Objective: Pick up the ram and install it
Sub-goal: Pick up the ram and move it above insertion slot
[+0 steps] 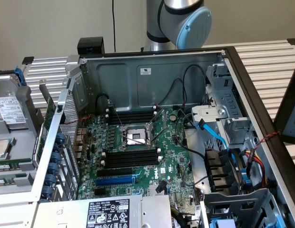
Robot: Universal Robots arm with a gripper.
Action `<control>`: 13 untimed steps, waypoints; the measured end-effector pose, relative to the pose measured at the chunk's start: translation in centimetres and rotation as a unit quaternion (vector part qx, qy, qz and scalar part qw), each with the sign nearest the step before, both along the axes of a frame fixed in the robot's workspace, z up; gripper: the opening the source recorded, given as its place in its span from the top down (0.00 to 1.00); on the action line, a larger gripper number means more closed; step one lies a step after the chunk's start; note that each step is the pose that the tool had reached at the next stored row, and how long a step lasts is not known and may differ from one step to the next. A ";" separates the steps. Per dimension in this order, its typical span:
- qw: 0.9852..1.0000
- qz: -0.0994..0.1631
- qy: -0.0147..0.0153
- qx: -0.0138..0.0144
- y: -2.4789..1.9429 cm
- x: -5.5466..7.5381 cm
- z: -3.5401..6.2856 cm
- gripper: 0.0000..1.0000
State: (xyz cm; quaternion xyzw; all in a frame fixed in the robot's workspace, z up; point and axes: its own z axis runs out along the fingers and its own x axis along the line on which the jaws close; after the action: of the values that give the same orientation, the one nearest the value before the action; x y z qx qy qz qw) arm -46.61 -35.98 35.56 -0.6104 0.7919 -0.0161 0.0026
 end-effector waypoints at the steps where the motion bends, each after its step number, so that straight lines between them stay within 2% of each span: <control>1: 1.000 0.008 0.000 0.000 0.00 0.0 -0.04 0.89; 5: 0.999 0.044 0.000 0.000 0.01 0.0 -0.13 0.89; 9: 0.997 0.080 0.000 0.000 0.00 -0.1 -0.20 0.89; 13: 0.995 0.096 0.000 0.000 0.01 -0.6 -0.26 0.89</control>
State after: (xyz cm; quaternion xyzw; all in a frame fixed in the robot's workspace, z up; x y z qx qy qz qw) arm -47.25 -35.97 35.30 -0.6838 0.7295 -0.0157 0.0042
